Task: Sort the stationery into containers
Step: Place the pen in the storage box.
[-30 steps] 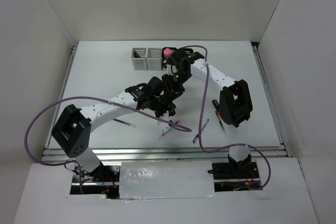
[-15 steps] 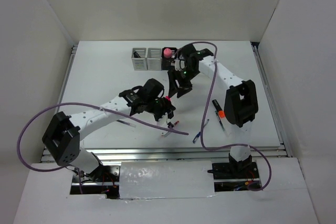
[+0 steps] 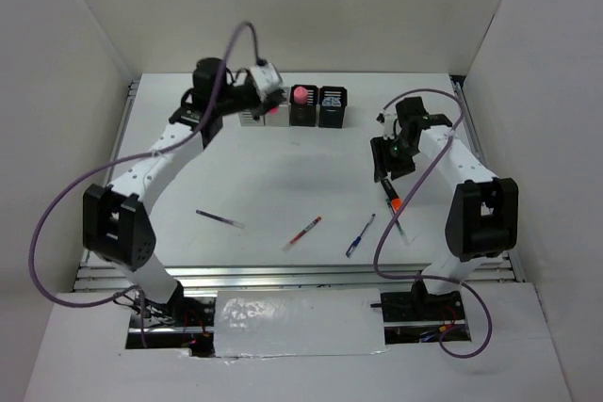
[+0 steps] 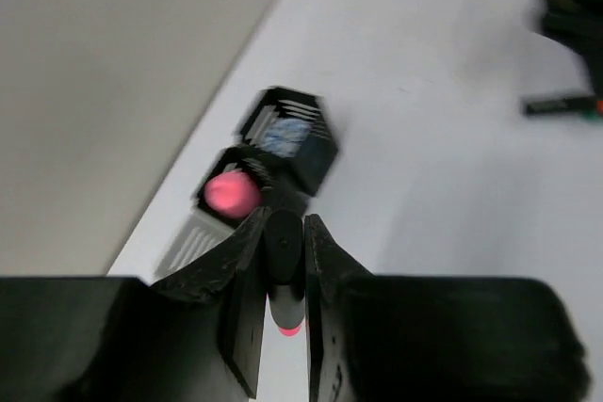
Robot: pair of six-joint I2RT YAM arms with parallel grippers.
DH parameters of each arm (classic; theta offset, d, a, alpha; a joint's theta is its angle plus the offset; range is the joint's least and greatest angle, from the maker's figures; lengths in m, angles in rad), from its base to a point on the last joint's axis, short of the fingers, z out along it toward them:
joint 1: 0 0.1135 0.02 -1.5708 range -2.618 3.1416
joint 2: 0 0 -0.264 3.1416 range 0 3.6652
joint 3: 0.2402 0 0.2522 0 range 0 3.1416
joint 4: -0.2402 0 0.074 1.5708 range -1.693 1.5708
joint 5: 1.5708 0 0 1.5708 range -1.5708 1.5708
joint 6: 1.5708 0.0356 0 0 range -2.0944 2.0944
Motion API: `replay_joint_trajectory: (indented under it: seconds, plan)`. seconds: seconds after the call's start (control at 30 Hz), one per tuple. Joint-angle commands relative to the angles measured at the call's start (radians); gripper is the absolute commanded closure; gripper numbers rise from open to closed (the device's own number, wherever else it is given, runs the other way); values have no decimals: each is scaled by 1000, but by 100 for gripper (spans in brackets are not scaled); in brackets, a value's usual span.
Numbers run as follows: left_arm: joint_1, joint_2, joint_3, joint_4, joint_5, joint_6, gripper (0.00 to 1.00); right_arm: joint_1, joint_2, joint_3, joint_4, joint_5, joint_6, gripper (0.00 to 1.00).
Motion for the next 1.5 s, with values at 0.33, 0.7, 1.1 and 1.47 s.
replay_joint_trajectory:
  seconds: [0.33,0.7,1.1,1.47]
  plan:
    - [291,432,305,667,-45,-802,99,-115,-88,-204,179,10,-137,48]
    - [311,559,322,729,-94,-781,96,-115,-73,-218,173,46,-148,54]
    - [320,593,308,659,-148,-748,86,-115,-65,-195,93,47,-157,47]
    - [311,596,271,637,-169,-733,67,-105,-79,-195,39,33,-158,40]
